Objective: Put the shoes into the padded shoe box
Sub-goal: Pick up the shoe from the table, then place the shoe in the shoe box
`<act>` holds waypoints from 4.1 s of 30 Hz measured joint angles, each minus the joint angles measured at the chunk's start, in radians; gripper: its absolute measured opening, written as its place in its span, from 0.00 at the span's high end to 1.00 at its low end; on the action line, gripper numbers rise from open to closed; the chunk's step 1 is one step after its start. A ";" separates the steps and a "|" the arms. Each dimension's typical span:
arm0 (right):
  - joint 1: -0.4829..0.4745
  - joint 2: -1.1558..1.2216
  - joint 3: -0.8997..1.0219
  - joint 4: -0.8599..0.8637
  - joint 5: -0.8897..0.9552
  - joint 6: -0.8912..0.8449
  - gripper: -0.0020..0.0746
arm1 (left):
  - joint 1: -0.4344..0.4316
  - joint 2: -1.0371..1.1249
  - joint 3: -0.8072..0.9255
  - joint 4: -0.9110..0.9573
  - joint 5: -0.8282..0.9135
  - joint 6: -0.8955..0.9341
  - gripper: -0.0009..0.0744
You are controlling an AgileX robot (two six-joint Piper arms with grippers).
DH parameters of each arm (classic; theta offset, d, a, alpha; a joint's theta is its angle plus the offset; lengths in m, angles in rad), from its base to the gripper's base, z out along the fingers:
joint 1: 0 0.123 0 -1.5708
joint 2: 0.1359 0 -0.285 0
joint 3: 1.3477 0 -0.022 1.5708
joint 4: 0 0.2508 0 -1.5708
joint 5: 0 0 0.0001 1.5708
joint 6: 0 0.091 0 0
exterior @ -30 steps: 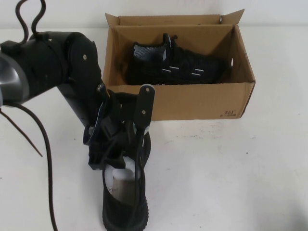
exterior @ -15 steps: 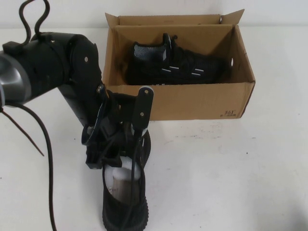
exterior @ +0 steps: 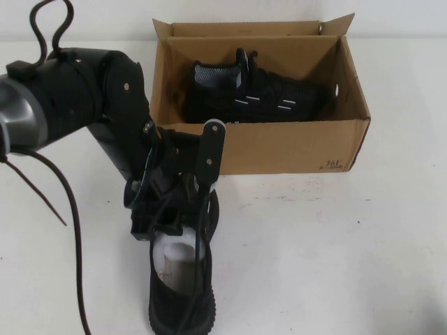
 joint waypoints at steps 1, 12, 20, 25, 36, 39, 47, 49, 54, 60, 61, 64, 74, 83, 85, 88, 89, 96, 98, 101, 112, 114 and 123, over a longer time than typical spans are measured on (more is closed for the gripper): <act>0.000 0.000 0.000 0.000 0.000 0.000 0.98 | 0.000 0.004 0.000 -0.003 0.000 0.002 0.47; 0.000 0.000 0.000 0.000 0.000 0.000 0.98 | 0.000 0.012 -0.002 -0.023 0.034 0.006 0.75; 0.000 0.000 0.000 0.000 0.000 0.000 0.98 | 0.000 0.008 -0.002 -0.040 0.039 0.006 0.88; 0.000 0.000 0.000 0.000 0.000 0.000 0.98 | 0.000 -0.007 -0.002 -0.049 0.039 0.008 0.96; 0.000 0.000 0.000 0.000 0.000 0.000 0.98 | 0.000 -0.031 -0.002 -0.060 0.046 -0.122 0.97; 0.000 0.000 0.000 0.000 0.000 0.000 0.98 | 0.000 -0.042 -0.002 -0.060 0.055 -0.163 0.97; 0.000 0.000 0.000 0.000 0.000 0.000 0.98 | 0.000 -0.104 -0.002 -0.060 0.073 -0.350 0.97; 0.000 0.000 0.000 0.000 0.000 0.000 0.98 | 0.000 -0.118 -0.002 -0.060 0.073 -0.443 0.97; 0.000 0.000 0.000 0.000 0.000 0.000 0.98 | -0.002 -0.134 -0.002 -0.094 0.055 -0.769 0.97; 0.000 0.000 0.000 0.000 0.000 0.000 0.98 | -0.002 -0.138 -0.072 -0.126 0.046 -1.149 0.97; 0.000 0.000 0.000 0.000 0.000 0.000 0.98 | -0.002 -0.138 -0.087 -0.128 0.046 -1.199 0.97; 0.000 0.000 0.000 0.000 0.000 0.000 0.98 | -0.002 -0.138 -0.142 -0.126 0.046 -1.293 0.97; 0.000 0.000 0.000 0.000 0.000 0.000 0.98 | -0.005 -0.093 -0.426 0.046 0.062 -1.514 0.97; 0.000 0.000 0.000 0.000 0.000 0.000 0.98 | -0.005 0.125 -0.765 0.077 0.112 -1.591 0.97; 0.000 0.000 0.000 0.000 0.000 0.000 0.98 | -0.005 0.186 -0.827 0.072 0.125 -1.599 0.97; 0.000 0.000 0.000 0.000 0.000 0.000 0.98 | -0.005 0.267 -0.925 0.064 0.135 -1.610 0.97; 0.000 0.000 0.000 0.000 0.000 0.000 0.98 | -0.005 0.293 -0.955 0.063 0.134 -1.614 0.97; 0.000 0.000 0.000 0.000 0.000 0.000 0.98 | -0.005 0.431 -1.084 0.063 0.134 -1.636 0.97; 0.000 0.000 0.000 0.000 0.000 0.000 0.98 | -0.007 0.453 -1.093 0.063 0.134 -1.638 0.97; 0.000 0.000 0.000 0.000 0.000 0.000 0.98 | -0.009 0.476 -1.098 0.074 0.130 -1.638 0.97; 0.000 0.000 0.000 0.000 0.000 0.000 0.98 | -0.016 0.513 -1.100 0.100 0.111 -1.666 0.97; 0.000 0.000 0.000 0.000 0.000 0.000 0.98 | -0.018 0.521 -1.100 0.105 0.102 -1.673 0.97; 0.000 0.000 0.000 0.000 0.000 0.000 0.98 | -0.051 0.557 -1.104 0.108 0.070 -1.679 0.97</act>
